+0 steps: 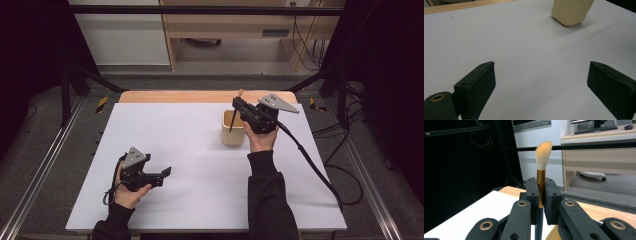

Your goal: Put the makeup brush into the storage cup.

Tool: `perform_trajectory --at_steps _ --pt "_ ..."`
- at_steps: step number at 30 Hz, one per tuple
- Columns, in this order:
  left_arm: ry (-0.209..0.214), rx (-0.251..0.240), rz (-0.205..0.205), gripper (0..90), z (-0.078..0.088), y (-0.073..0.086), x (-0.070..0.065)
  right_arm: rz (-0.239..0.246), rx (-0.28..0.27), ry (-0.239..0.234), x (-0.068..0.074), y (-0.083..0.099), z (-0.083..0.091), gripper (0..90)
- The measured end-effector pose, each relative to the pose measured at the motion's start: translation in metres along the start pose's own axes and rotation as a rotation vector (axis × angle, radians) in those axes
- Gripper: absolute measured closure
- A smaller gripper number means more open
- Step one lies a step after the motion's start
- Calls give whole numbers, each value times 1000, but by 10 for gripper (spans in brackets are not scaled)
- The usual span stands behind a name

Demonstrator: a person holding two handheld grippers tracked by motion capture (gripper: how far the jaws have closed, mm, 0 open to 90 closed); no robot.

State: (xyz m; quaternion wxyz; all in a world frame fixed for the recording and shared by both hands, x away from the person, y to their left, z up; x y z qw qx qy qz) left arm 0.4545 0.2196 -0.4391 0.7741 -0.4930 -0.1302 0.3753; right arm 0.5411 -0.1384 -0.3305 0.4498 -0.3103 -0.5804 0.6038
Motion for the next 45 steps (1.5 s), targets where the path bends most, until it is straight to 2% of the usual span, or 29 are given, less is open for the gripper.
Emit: perform_trajectory --at_steps 9,25,45 --pt "3 0 -1 78 0 0 0 -11 -14 26 -9 -10 -5 838" --pt "0 -3 0 79 1 0 1 -8 -4 88 -23 -11 -26 838" --pt "1 -5 0 81 2 -1 2 -1 51 123 -30 8 -41 838"
Point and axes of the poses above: each handheld gripper's, and its own axes: z roughly backward along the jaws, y roughly out of its underside, x roughly to its left, the point moved 1 cm from there along -z, roughly forward along the jaws, and after that the axes turned 10 degrees about y, right-handed, at the moved point
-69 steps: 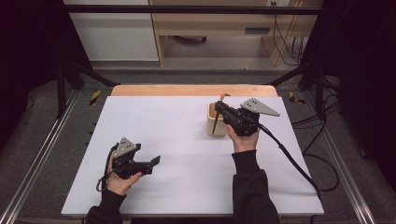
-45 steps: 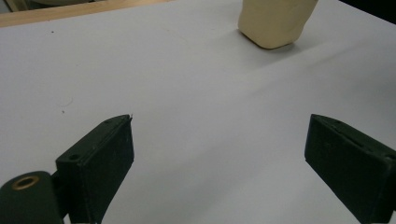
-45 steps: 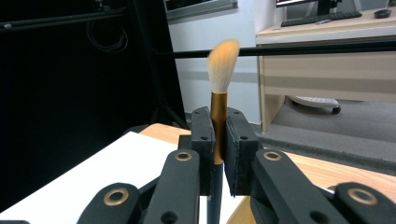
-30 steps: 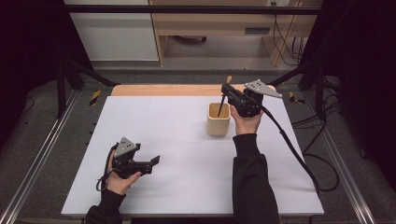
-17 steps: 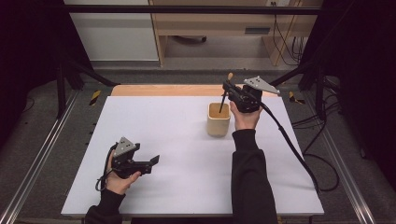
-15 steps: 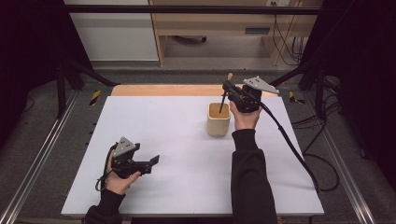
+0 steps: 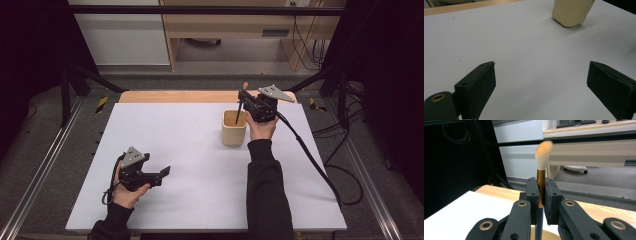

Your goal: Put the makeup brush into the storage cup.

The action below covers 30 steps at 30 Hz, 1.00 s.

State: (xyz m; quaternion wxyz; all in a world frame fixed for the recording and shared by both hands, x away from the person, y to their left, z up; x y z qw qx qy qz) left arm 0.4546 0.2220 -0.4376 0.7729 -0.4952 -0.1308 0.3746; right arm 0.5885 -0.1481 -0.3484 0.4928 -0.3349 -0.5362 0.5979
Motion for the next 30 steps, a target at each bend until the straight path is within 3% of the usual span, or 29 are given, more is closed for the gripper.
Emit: perform_trajectory --at_steps 30 --pt "-2 1 -5 83 0 0 -1 15 98 32 -4 41 -13 837"
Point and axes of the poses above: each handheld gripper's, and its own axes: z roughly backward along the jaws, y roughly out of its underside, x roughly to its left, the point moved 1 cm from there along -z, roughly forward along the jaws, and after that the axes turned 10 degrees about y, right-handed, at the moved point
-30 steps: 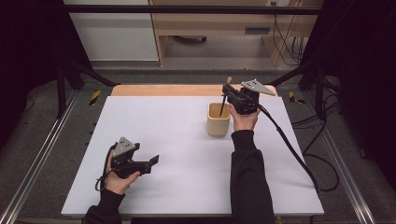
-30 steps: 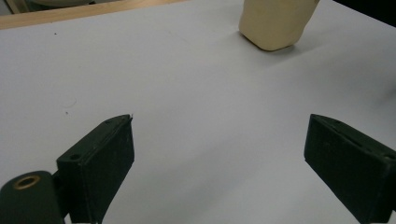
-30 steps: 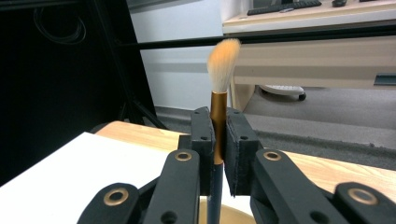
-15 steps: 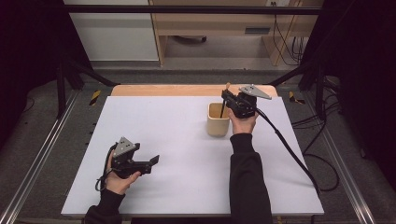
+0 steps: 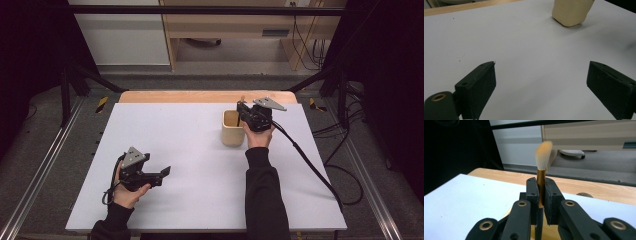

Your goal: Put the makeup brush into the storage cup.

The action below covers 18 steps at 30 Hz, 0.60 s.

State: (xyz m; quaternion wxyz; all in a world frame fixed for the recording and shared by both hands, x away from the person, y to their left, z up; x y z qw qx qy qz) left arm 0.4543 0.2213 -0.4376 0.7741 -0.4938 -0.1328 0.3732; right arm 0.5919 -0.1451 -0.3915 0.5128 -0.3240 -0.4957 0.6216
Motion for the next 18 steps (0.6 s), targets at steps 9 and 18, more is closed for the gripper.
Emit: perform_trajectory --at_steps 9,18 --pt "-2 1 -2 84 0 0 0 2 15 7 0 8 -2 836" --pt "-2 8 -3 85 -1 0 -1 18 40 29 -2 18 -1 834"
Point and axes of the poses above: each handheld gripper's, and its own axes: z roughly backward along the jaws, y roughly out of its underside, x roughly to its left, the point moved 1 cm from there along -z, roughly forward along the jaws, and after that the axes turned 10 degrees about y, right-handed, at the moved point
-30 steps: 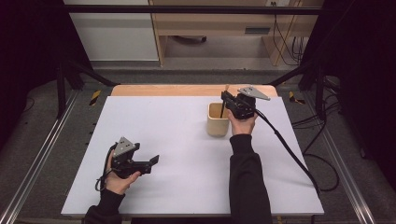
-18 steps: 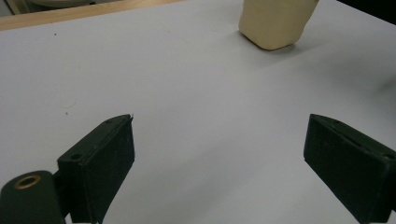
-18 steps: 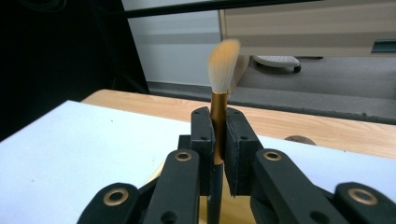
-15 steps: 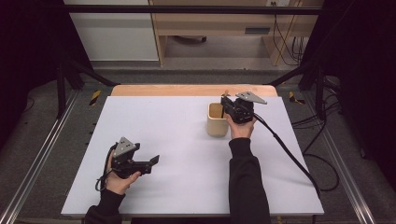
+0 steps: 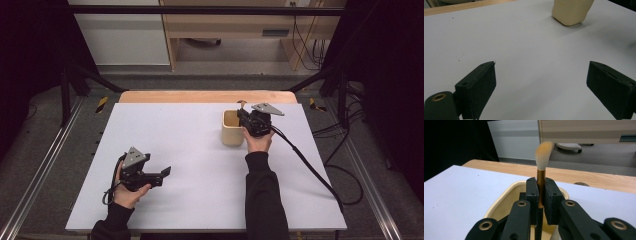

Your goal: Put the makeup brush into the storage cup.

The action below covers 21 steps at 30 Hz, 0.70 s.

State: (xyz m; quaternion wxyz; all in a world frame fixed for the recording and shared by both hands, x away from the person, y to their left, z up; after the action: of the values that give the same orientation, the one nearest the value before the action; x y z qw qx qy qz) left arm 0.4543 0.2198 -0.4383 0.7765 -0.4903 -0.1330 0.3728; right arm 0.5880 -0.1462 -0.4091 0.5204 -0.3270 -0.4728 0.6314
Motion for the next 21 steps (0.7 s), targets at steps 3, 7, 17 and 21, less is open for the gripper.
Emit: perform_trajectory --at_steps 3,7,17,21 --pt "-1 2 -1 85 0 0 0 0 4 -2 0 2 0 833" --pt "-2 1 0 85 0 0 0 7 6 0 -2 3 1 832" --pt "-3 -1 1 85 0 0 0 5 9 -1 -3 0 11 777" --pt "-3 -2 1 85 1 0 0 3 -1 -12 -5 -1 20 722"
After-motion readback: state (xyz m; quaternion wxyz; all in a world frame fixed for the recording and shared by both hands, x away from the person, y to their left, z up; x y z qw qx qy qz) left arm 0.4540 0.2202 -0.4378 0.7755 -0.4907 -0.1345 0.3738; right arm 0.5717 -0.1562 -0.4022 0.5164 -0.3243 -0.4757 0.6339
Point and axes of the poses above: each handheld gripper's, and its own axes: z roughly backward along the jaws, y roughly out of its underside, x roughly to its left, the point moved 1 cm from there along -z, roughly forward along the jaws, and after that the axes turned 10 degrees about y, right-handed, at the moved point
